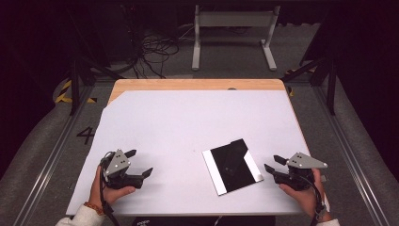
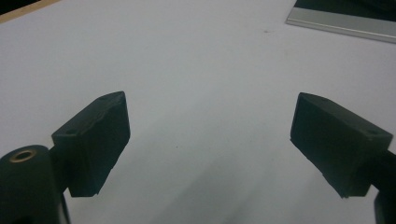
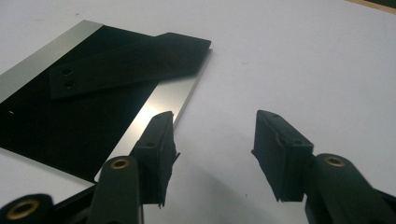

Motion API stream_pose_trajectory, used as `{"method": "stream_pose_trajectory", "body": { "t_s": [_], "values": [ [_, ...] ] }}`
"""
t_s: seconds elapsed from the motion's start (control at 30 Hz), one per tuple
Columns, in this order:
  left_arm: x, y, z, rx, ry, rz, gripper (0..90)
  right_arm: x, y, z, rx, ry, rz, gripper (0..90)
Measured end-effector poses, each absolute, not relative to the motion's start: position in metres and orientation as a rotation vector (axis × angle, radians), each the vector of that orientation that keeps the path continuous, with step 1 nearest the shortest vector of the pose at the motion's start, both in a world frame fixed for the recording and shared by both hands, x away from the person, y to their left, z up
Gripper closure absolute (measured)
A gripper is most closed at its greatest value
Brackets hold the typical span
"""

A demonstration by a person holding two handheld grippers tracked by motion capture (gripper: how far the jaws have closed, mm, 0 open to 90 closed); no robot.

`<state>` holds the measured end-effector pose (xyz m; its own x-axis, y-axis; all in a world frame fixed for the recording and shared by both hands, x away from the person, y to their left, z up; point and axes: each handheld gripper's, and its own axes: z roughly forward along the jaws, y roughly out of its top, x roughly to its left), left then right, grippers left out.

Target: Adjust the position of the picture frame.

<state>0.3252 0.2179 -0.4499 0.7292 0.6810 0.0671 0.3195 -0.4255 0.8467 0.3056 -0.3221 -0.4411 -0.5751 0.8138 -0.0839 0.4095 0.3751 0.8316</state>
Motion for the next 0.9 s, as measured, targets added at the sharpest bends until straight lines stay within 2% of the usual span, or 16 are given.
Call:
{"method": "stream_pose_trajectory", "body": {
  "t_s": [0.13, 0.23, 0.3, 0.37, 0.5, 0.63, 0.73, 0.9],
  "values": [
    [0.324, 0.212, -0.451, 2.052, 0.737, 0.487, 13.5, 0.307, -0.324, -0.440, 1.058, 2.147, 1.094, 43.9],
    [0.323, 0.208, -0.454, 2.062, 0.735, 0.456, 14.5, 0.308, -0.323, -0.439, 1.055, 2.145, 1.100, 47.8],
    [0.322, 0.204, -0.455, 2.080, 0.723, 0.435, 18.5, 0.308, -0.322, -0.439, 1.045, 2.155, 1.102, 53.7],
    [0.321, 0.198, -0.455, 2.100, 0.686, 0.431, 26.4, 0.308, -0.321, -0.440, 1.039, 2.174, 1.091, 59.5],
    [0.322, 0.185, -0.454, 2.139, 0.606, 0.362, 52.4, 0.310, -0.318, -0.443, 1.047, 2.219, 1.068, 73.3],
    [0.324, 0.164, -0.454, 2.177, 0.553, 0.301, 76.1, 0.312, -0.316, -0.449, 1.067, 2.272, 1.034, 80.3],
    [0.327, 0.145, -0.456, 2.216, 0.510, 0.265, 84.9, 0.314, -0.316, -0.452, 1.074, 2.299, 1.007, 83.4],
    [0.336, 0.117, -0.458, 2.231, 0.482, 0.204, 89.4, 0.314, -0.314, -0.455, 1.075, 2.318, 1.017, 86.6]
  ]
}}
